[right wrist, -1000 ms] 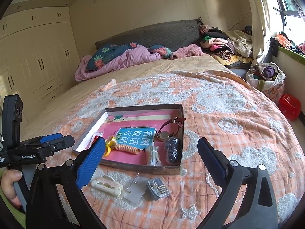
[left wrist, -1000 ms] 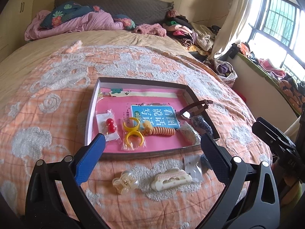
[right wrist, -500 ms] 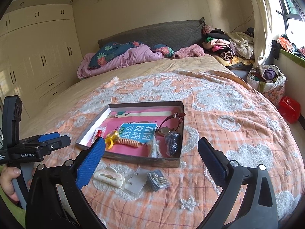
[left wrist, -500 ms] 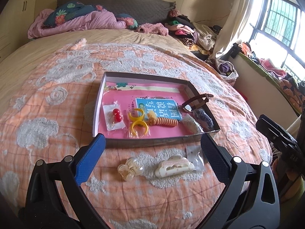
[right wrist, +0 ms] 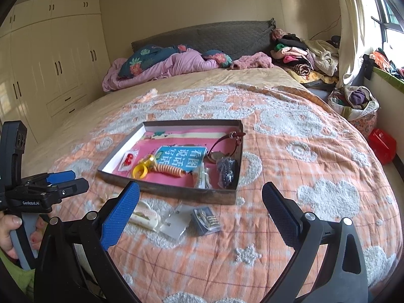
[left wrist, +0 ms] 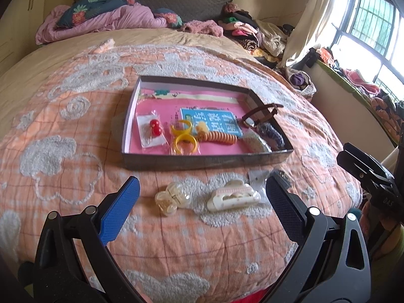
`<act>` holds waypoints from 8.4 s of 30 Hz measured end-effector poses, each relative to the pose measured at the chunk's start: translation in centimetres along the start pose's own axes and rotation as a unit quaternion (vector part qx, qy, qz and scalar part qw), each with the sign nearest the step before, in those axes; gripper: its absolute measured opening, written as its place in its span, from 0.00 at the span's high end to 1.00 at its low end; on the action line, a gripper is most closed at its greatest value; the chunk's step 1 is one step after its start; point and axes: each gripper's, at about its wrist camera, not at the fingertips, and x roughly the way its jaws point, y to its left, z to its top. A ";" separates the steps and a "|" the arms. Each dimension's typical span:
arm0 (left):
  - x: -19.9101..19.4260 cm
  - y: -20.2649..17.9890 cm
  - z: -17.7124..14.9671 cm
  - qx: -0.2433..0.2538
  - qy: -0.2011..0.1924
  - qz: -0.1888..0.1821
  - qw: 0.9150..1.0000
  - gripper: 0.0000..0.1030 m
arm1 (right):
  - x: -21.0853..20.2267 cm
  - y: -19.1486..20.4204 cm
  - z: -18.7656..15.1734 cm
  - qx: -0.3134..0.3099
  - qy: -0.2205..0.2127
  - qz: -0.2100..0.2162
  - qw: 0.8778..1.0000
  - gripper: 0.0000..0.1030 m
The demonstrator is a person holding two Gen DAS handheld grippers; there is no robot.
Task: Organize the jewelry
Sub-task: 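Withdraw both open tools from the box back over the quilt, then move the right tool to the silver clip packet while the left tool approaches the cream claw clip, then grasp the silver clip packet with the right tool while the left tool grasps the cream claw clip, then carry the silver packet into the box and release while the left tool places the claw clip inside, then withdraw both open tools from the box toward the remaining items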
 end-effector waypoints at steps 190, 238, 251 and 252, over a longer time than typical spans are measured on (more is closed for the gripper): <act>9.7 4.1 5.7 0.002 0.024 0.032 0.999 0.40 | 15.1 -1.7 2.7 0.028 0.103 0.018 0.994 0.50; -0.6 2.3 5.3 -0.017 -0.052 0.037 0.998 0.09 | 1.8 2.2 5.3 0.014 -0.031 0.034 0.999 0.05; -2.6 2.6 3.8 -0.016 -0.058 0.047 0.997 0.09 | 0.2 4.0 4.7 -0.009 -0.033 0.045 0.998 0.04; -2.7 2.7 3.6 -0.017 -0.058 0.048 0.997 0.09 | 0.1 4.1 4.6 -0.012 -0.032 0.047 0.998 0.04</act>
